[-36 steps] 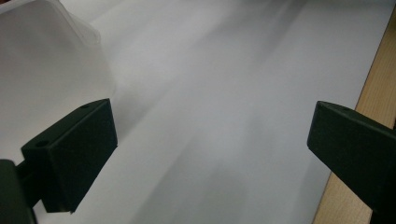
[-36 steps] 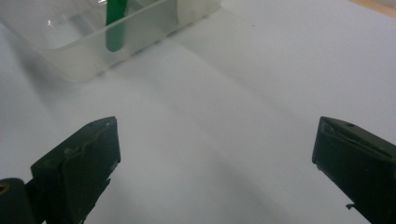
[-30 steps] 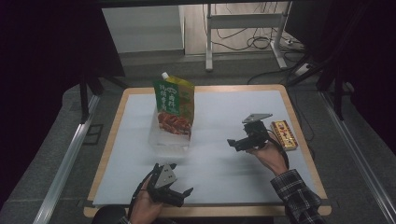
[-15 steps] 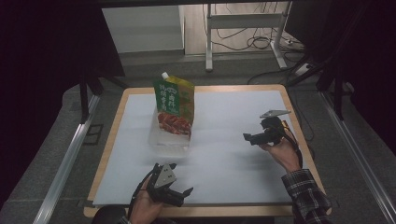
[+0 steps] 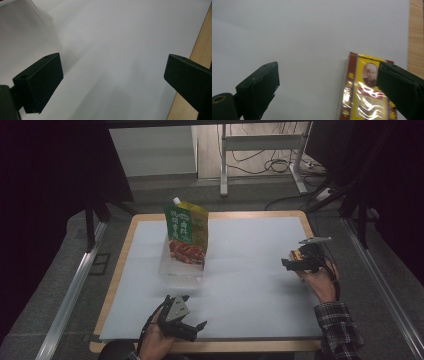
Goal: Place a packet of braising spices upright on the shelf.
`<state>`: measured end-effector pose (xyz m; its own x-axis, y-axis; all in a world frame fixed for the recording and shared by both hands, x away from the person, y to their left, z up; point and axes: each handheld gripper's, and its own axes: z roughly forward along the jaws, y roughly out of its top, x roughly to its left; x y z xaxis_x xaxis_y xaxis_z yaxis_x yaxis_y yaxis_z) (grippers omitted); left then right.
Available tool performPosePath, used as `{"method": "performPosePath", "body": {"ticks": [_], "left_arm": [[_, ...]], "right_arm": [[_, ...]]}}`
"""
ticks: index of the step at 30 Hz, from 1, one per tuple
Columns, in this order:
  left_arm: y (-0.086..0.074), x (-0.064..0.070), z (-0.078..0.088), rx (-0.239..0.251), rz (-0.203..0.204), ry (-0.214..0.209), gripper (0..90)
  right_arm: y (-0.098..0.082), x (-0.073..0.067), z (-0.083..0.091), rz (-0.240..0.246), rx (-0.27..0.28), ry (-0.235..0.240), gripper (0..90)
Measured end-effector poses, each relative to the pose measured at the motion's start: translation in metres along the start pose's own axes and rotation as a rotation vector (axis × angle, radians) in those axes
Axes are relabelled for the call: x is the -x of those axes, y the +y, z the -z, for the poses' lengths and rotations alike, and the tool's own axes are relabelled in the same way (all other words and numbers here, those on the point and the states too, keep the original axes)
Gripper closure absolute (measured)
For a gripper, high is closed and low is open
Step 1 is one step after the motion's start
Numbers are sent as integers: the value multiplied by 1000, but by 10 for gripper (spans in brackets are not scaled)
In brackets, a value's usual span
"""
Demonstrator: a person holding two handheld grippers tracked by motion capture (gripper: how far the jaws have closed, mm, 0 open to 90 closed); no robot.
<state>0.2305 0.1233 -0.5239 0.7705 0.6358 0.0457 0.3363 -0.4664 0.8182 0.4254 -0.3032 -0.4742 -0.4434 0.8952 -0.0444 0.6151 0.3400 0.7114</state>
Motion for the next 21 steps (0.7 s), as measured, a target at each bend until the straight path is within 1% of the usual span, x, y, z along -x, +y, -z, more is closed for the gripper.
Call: {"method": "performPosePath", "body": {"ticks": [3,8,11,21], "left_arm": [[0,0,0,-2,-1,0,23],[0,0,-1,-6,-5,3,23],[0,1,-1,-8,-7,2,24],[0,1,-1,-10,-10,4,24]], "right_arm": [[-5,7,-2,-4,-8,-42,65],[-14,17,-8,-17,-20,-93,86],[-19,22,-11,-26,-26,-109,117],[-29,29,-20,-54,-80,-129,191]]}}
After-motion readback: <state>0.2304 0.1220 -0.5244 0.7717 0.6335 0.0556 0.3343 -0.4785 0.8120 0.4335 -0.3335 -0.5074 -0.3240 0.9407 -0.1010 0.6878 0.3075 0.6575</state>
